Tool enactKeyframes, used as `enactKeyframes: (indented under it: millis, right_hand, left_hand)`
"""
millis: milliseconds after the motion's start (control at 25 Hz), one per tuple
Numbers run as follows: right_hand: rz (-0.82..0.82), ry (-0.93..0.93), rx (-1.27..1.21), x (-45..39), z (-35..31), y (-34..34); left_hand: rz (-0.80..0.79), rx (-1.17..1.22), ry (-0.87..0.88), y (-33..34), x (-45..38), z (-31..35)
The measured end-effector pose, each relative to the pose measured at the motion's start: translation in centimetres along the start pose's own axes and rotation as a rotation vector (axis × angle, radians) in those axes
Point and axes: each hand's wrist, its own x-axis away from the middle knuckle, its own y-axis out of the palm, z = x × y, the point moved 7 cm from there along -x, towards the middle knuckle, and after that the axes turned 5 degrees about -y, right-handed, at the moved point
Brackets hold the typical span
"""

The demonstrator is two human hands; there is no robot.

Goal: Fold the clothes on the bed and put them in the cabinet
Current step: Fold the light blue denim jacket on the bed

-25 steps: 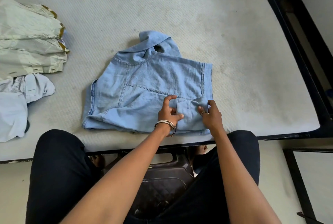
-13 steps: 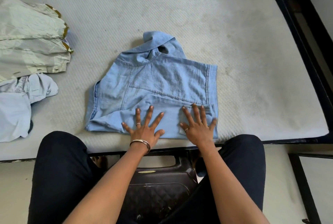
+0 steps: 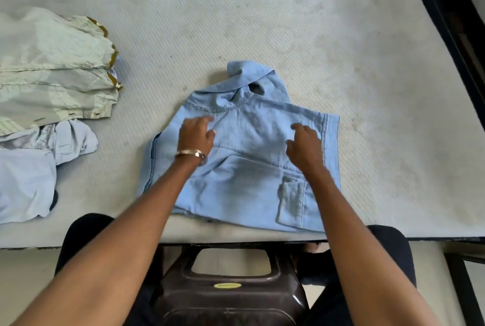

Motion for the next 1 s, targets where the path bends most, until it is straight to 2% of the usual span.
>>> enactKeyframes:
  millis: [40, 120, 240, 320, 440, 520, 600, 680, 880, 1000]
  right_hand:
    - [0.023, -0.039, -0.050, -2.0, 0.1, -0.6]
    - [0.000, -0.122, -0.066, -5.2, 0.0, -1.0]
    - [-0.114, -0.219, 0.148, -9.1, 0.0, 0.7]
    - [-0.169, -0.202, 0.257, -10.6, 0.9, 1.3]
    - [-0.140, -0.168, 0.280, -11.7, 3.0, 0.8]
    - [-0.112, -0.168, 0.255, -11.9, 4.2, 0.1]
    - [-0.124, -0.130, 0.220, -11.7, 5.0, -0.2]
    - [-0.093, -0.085, 0.203, -11.2, 5.2, -1.0]
    - [0.287, -0.123, 0.216, -3.5, 3.6, -5.3]
    - [0.302, -0.114, 0.274, 3.7, 3.4, -3.2]
  left_hand:
    - [0.017, -0.027, -0.014, -0.4, -2.8, -0.2]
    - [-0.092, -0.102, -0.038, 0.3, -6.9, 0.6]
    - [-0.258, -0.333, -0.064, 2.9, -11.3, 0.6]
    - [-0.266, -0.361, -0.065, 3.6, -13.0, 0.0]
    - [-0.134, 0.021, -0.059, 2.5, -14.0, -0.7]
    - [-0.035, 0.259, -0.144, 0.7, -14.2, -1.9]
    - [-0.004, 0.382, -0.227, -0.7, -14.3, -3.2]
    - [-0.056, 0.462, -0.250, -1.1, -14.3, -3.7]
    - [-0.020, 0.512, -0.098, -4.3, -9.4, -2.9]
    - [-0.040, 0.485, -0.070, -4.2, -3.5, -4.4]
